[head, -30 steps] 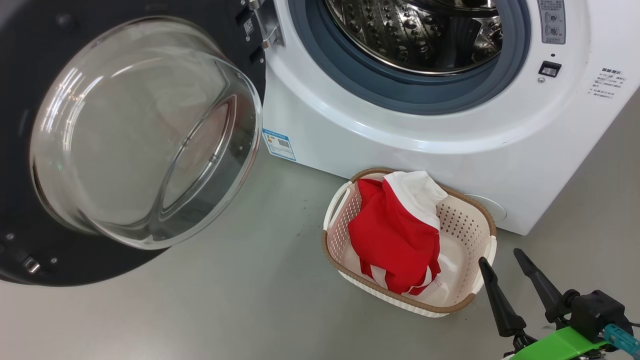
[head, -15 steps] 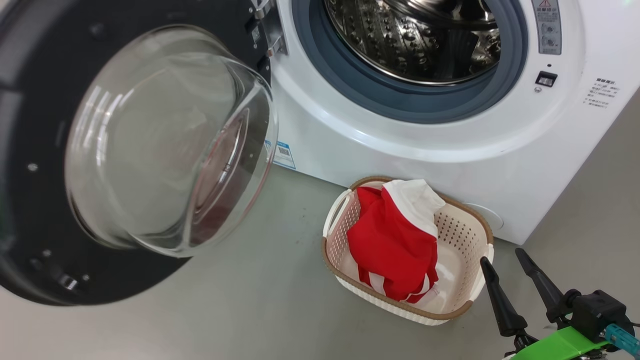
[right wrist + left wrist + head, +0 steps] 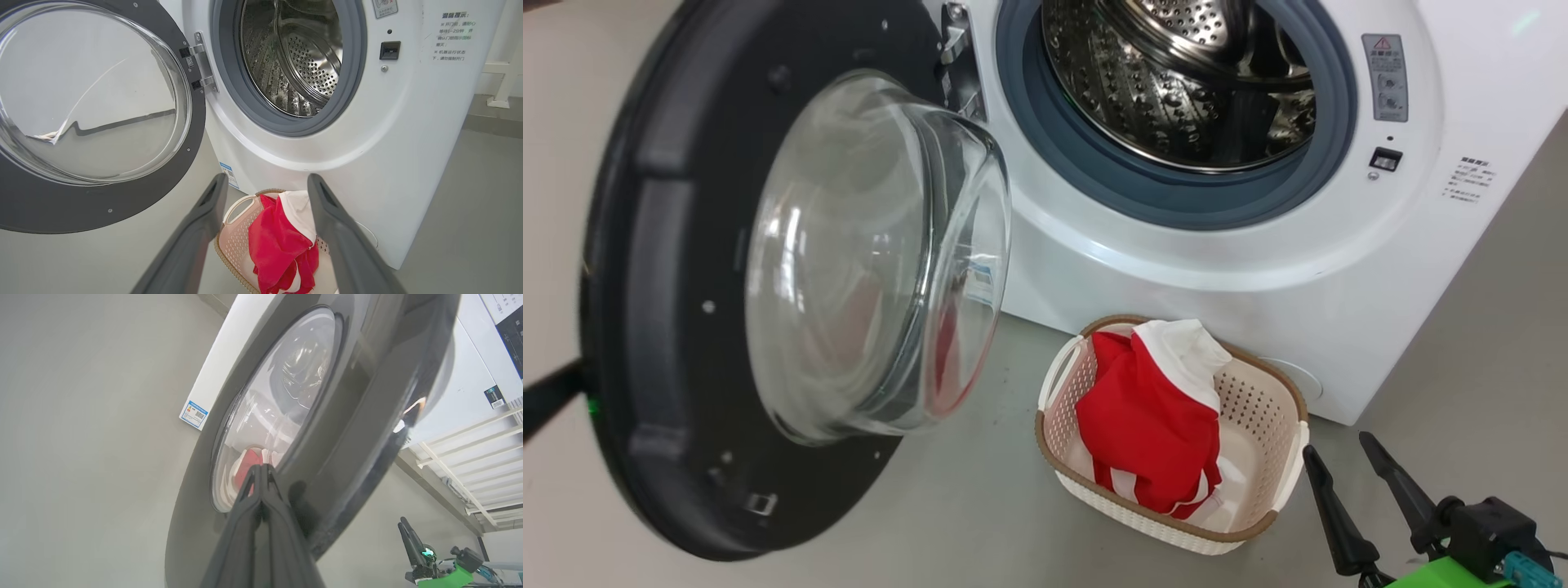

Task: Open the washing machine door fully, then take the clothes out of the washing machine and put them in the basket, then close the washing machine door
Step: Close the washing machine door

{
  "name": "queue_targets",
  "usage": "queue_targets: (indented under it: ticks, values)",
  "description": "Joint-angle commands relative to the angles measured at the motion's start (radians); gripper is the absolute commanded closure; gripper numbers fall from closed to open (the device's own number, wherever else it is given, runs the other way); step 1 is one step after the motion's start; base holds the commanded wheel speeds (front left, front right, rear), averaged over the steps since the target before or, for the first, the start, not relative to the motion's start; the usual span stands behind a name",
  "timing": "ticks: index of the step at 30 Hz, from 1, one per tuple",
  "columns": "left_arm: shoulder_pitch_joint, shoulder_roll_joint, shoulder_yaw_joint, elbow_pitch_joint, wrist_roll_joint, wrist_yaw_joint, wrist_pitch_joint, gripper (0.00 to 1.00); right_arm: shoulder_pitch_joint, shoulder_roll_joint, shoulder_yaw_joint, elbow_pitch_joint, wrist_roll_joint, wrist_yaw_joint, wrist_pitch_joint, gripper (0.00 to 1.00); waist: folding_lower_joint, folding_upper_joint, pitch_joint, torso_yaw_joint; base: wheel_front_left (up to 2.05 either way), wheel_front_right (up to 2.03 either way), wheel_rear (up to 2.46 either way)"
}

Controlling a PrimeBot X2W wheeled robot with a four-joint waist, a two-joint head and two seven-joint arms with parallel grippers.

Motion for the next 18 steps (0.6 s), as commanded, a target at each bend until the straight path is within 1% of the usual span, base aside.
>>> queue_targets:
  ticks: [1, 4, 10, 18]
  values:
    - [-0.011, 0.055, 0.022, -0.047, -0.018, -0.007, 0.011, 1.0, -0.004, -0.007, 0.019, -0.022, -0.017, 0.005, -0.006, 0.0, -0.0001, 0.0, -0.009, -0.005, 0.0, 0.0, 0.0]
    - [0.005, 0.061, -0.013, -0.09, -0.032, -0.007, 0.009, 1.0, 0.007, -0.003, 0.014, -0.023, -0.021, 0.005, -0.006, 0.0, -0.0001, 0.0, -0.02, -0.01, 0.0, 0.0, 0.0]
    - [-0.007, 0.05, -0.095, -0.173, -0.074, -0.007, 0.005, 1.0, 0.027, 0.008, -0.007, -0.029, -0.026, 0.005, -0.006, 0.0, -0.0001, 0.0, -0.034, -0.02, 0.0, 0.0, 0.0]
    - [-0.055, 0.031, -0.218, -0.25, -0.078, -0.007, -0.035, 1.0, 0.048, 0.027, -0.032, -0.041, -0.034, 0.005, -0.006, 0.0, -0.0001, 0.0, -0.04, -0.043, 0.0, 0.0, 0.0]
